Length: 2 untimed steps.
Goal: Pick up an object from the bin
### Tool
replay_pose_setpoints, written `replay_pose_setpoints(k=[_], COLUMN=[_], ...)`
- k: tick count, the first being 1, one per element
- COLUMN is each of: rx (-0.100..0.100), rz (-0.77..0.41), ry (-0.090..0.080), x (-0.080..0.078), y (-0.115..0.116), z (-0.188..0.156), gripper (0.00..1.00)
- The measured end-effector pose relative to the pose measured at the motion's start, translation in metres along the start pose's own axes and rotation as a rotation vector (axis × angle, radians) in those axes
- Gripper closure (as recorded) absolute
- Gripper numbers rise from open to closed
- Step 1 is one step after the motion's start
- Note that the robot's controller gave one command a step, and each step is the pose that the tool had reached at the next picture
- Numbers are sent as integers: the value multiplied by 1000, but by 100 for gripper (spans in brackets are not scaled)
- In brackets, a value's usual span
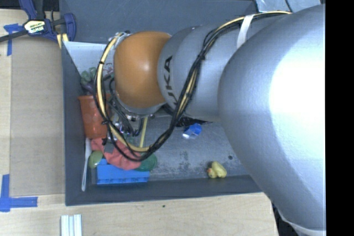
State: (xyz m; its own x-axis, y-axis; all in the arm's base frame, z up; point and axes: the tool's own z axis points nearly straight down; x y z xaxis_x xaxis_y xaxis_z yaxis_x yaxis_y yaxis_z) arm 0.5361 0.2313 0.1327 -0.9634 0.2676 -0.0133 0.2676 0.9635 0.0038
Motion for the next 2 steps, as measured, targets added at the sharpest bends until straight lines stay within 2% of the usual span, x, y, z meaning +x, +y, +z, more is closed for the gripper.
replay_pose_setpoints(k=[1,2], rx=[-6,-9], rz=[248,278], ry=[-3,-5], x=[6,-5], y=[9,11], z=[63,60], gripper=[0,100])
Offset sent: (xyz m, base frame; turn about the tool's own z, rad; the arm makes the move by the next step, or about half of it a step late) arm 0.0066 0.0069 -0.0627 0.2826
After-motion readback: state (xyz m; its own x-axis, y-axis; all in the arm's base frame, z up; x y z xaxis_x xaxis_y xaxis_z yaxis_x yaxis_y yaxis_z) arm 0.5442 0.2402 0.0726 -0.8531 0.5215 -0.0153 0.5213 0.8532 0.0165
